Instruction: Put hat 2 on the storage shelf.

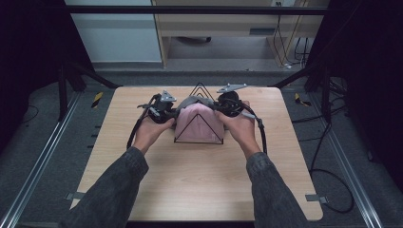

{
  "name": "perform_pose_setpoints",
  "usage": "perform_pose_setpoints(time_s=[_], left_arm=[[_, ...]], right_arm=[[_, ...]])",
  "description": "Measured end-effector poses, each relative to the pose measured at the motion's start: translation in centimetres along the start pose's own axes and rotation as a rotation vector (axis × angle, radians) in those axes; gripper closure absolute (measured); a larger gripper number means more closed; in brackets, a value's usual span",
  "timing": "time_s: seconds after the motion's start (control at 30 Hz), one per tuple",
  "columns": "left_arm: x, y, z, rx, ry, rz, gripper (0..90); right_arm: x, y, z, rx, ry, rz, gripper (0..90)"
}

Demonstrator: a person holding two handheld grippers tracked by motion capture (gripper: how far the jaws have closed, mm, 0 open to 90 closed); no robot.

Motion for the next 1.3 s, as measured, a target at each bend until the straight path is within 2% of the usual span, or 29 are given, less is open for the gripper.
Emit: perform_pose_setpoints(time_s=[0.3, 0.4, 0.6, 0.63, 0.7, 0.83, 1.0, 1.3], left_arm=[[0.0, 1.2, 0.4, 0.016, 0.012, -0.034, 63.8], [0.3, 1.9, 0.7, 0.022, 0.003, -0.055, 59.0], [0.6, 3.2, 1.3, 0.031, 0.007, -0.068, 46.9], [0.6, 3.5, 1.3, 0.023, -0.003, -0.076, 45.0], [0.8, 3.9, 1.5, 0.025, 0.004, -0.073, 39.9], [1.2, 4.6, 1.9, 0.001, -0.02, -0.083, 27.1], [1.8, 5.5, 3.2, -0.01, -0.014, -0.063, 13.8], [2.7, 6.8, 6.8, -0.022, -0.034, -0.032, 5.4]], right_arm=[[0.2, 0.4, 0.4, 0.007, -0.019, 0.019, 54.3], [0.1, 1.0, 0.5, 0.019, -0.022, 0.033, 46.9], [-0.2, 2.4, 0.5, 0.045, -0.028, 0.051, 35.6], [-0.3, 2.6, 0.5, 0.046, -0.031, 0.051, 34.3], [-0.4, 2.9, 0.6, 0.053, -0.031, 0.05, 31.9], [-0.6, 3.7, 0.7, 0.061, -0.028, 0.052, 28.3], [-0.9, 5.2, 1.2, 0.092, -0.025, 0.052, 25.0], [-1.5, 7.4, 3.5, 0.106, -0.018, 0.048, 18.3]])
Point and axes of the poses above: each handheld gripper's, and its own axes: y roughly backward along the jaws, z roughly out of its underside, x roughly to its right, the point moved 2 cm from there along -y, roughly forward along the jaws, and after that the axes turned 15 degrees about -x, right-handed, at the moved point
